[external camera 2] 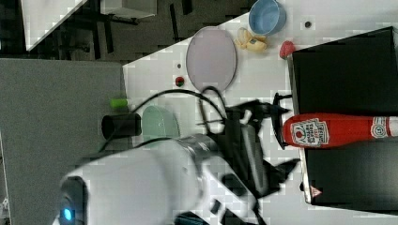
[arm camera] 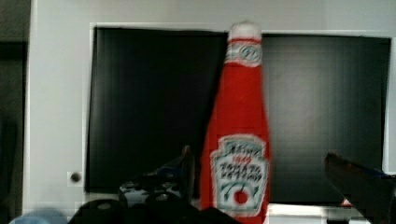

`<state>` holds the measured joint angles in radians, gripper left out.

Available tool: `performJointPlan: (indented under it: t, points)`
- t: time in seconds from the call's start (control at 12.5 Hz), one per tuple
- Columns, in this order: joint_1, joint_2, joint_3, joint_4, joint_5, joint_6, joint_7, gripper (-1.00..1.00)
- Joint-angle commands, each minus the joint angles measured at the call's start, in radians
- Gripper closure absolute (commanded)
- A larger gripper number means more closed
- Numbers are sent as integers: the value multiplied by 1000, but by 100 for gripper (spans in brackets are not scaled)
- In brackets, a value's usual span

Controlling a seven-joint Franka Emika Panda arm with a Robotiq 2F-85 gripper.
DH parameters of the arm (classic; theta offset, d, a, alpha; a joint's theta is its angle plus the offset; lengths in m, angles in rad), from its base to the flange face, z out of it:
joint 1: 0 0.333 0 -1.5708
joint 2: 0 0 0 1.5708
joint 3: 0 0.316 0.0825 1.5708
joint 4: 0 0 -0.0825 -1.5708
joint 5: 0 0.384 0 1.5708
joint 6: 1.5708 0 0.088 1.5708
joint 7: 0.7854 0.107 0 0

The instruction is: Pick Ketchup from oven and place it on table.

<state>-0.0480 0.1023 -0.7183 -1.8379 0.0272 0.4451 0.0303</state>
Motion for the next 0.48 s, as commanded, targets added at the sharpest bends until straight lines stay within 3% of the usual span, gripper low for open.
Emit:
performJointPlan:
  t: [0.08,0.48]
  points:
    - [0,101,39,-14,108,26,20,-100]
    - [-18,216,37,-17,177,102,20,-100]
